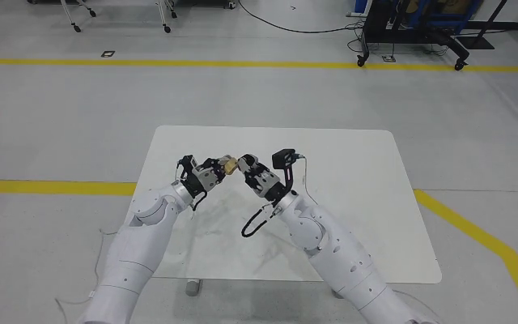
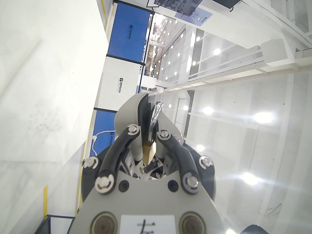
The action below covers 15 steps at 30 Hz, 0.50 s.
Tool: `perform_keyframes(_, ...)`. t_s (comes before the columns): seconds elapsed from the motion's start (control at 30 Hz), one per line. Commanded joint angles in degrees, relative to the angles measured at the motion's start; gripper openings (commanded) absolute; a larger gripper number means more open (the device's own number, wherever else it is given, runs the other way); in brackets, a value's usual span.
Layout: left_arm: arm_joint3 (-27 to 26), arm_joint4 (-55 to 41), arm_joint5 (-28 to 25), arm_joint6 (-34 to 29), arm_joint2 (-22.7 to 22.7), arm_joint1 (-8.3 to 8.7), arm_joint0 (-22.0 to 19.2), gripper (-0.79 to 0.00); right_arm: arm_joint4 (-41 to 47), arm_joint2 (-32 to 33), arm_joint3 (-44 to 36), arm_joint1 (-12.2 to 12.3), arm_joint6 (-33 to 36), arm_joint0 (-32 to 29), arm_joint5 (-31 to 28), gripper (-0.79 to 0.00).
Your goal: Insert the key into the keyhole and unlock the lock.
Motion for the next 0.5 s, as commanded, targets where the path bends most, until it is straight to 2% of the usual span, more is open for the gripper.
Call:
perform_keyframes(0.0,0.1,0.02,0.0,-0.06,0.07,-0.01,-0.07,-0.785,-0.24,0.05,0.14,-0.03,0.22,0.02,0.35,-0.785)
perform_keyframes(0.47,0.62,-0.34,-0.53,0.08,-0.03,-0.04,-0.39,-0.785,1.42,0.6,0.29,-0.31,3.2,0.17,0.59,-0.785)
